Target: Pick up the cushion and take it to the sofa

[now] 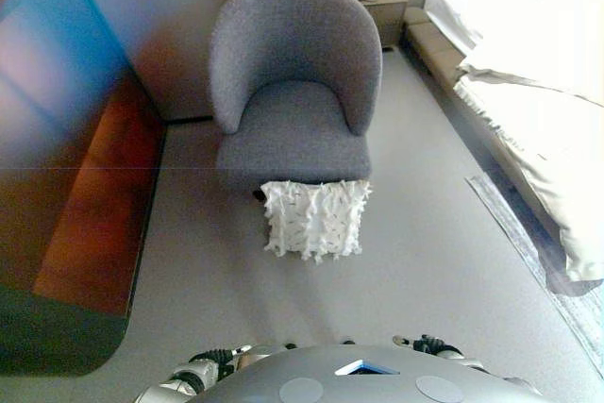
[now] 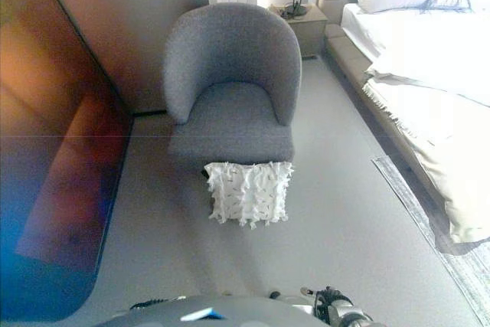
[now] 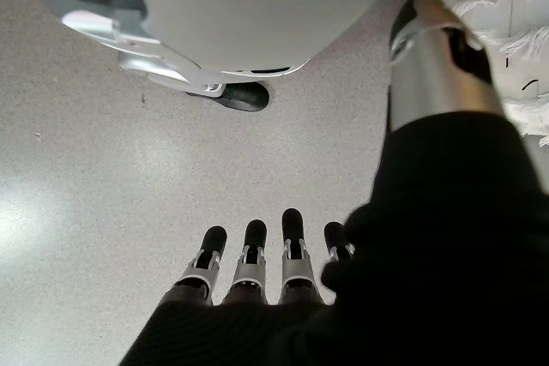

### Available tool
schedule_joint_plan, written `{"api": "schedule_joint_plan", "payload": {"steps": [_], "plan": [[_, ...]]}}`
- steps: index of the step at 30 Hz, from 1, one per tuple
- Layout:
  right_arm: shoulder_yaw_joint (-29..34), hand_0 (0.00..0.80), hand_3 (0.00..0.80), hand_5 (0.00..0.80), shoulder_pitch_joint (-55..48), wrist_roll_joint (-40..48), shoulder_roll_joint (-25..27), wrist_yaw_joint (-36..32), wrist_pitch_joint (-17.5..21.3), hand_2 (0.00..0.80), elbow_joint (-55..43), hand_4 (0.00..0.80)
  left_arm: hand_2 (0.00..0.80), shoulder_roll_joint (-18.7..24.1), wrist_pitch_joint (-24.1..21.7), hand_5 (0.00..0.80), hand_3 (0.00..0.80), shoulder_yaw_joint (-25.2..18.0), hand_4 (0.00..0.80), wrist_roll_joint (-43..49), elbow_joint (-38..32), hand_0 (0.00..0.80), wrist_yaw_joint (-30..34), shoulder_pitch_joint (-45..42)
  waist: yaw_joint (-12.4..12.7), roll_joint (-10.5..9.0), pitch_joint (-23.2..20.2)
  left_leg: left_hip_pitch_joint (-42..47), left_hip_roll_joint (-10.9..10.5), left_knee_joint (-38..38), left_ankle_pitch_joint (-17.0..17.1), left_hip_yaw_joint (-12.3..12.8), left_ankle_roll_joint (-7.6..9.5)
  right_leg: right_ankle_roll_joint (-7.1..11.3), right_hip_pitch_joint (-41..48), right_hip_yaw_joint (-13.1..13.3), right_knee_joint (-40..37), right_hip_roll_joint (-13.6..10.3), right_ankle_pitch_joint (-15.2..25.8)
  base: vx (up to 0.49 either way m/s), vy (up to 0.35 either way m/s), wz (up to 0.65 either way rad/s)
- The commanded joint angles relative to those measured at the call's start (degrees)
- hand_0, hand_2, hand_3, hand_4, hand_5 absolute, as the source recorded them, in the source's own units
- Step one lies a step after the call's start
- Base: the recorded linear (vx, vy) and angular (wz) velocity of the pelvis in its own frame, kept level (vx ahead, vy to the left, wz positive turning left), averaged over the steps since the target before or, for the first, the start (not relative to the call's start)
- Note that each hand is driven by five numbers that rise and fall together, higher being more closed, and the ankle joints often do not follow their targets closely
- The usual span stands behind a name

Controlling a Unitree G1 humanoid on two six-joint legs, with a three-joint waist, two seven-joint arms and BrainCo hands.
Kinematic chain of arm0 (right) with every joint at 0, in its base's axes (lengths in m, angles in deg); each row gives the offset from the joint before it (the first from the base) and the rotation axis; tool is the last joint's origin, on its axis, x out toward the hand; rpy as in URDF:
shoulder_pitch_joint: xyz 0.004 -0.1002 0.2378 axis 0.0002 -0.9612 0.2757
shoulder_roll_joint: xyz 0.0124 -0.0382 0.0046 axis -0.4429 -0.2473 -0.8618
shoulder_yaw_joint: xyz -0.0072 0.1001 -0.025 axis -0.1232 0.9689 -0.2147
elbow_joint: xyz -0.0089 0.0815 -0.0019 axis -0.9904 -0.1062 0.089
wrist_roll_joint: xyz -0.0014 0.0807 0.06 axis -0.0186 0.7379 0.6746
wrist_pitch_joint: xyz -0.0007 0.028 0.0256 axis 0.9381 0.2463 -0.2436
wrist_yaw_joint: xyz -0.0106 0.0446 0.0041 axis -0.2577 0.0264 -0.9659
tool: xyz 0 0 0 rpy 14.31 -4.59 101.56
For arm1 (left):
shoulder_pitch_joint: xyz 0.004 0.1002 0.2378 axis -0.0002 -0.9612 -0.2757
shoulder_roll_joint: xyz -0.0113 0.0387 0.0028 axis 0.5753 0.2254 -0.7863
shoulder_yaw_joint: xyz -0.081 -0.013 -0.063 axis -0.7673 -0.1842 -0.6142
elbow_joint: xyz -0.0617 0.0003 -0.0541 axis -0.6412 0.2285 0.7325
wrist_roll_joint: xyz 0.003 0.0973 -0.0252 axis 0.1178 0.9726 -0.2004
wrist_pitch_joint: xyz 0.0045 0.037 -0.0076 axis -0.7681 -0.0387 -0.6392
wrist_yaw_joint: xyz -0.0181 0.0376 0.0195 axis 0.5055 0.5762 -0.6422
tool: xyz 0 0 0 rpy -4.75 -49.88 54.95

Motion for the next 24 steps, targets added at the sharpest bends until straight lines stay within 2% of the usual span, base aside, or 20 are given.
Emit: {"api": "schedule_joint_plan", "payload": {"steps": [1, 24], "plan": [[0.61, 0.000, 0.000, 0.000, 4.49, 0.09, -0.93, -0.04, 0.07, 0.000, 3.52, 0.000, 0.000, -2.51, 0.58, 0.000, 0.000, -0.33, 0.000, 0.19, 4.73, 0.000, -1.03, 4.07, 0.92, -1.76, -0.11, -1.30, -2.67, -0.09, 1.30, 2.84, 1.60, 4.26, -0.50, 1.69, 0.69, -2.29, 2.15, 0.000, 0.000, 0.00], [0.58, 0.000, 0.000, 0.000, 4.68, -0.18, -0.67, -0.68, -0.70, 0.000, 3.58, 0.000, 0.000, -2.01, 1.98, 0.000, 0.000, -0.41, 0.000, 0.42, 4.87, 0.000, 0.18, 4.34, 0.88, -1.74, -0.25, -1.29, -2.35, -0.09, 1.40, 3.10, 1.47, 4.12, -0.46, 1.61, 0.66, -1.98, 2.01, 0.000, 0.000, 0.00]]}}
